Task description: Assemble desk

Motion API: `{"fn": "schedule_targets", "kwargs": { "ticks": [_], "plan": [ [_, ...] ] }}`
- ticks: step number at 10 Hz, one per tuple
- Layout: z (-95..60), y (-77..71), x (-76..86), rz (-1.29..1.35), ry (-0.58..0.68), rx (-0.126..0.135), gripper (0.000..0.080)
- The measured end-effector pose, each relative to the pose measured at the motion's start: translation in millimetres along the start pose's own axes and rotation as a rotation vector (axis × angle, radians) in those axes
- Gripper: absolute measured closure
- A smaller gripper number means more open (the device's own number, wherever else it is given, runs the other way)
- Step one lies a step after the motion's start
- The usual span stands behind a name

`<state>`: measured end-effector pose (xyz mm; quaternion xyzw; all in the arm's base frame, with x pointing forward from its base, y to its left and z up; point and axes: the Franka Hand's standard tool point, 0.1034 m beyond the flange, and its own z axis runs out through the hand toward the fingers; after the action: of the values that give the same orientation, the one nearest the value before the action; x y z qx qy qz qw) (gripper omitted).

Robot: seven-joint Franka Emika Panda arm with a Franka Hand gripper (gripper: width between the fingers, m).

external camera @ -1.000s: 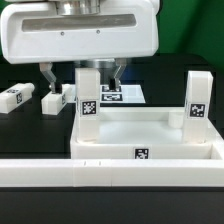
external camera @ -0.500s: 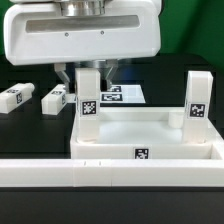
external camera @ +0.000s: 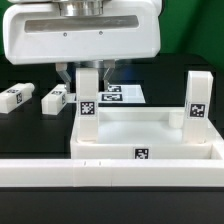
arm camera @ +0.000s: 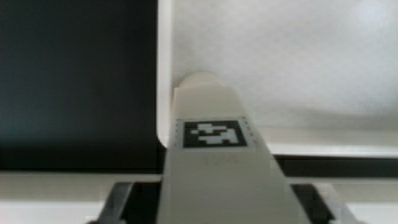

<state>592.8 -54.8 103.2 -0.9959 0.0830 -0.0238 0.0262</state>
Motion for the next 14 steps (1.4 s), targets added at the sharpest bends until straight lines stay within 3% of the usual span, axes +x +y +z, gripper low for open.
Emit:
{"fn": "schedule_targets", "kwargs": {
  "ticks": [2, 9, 12, 13, 14],
  "plan": [
    [0.2, 1.4, 0.2, 0.205, 0.003, 0.011, 0.0510],
    [1.4, -4.0, -1.2, 0.894, -0.010, 0.010, 0.0509],
    [1.5, -4.5, -1.2, 0.901, -0.010, 0.012, 0.0509],
    [1.5, -4.7, -1.2, 0.861, -0.010, 0.013, 0.0274],
    [1.4, -4.3, -0.7, 0.798, -0.007, 0.014, 0.0274]
  ]
}}
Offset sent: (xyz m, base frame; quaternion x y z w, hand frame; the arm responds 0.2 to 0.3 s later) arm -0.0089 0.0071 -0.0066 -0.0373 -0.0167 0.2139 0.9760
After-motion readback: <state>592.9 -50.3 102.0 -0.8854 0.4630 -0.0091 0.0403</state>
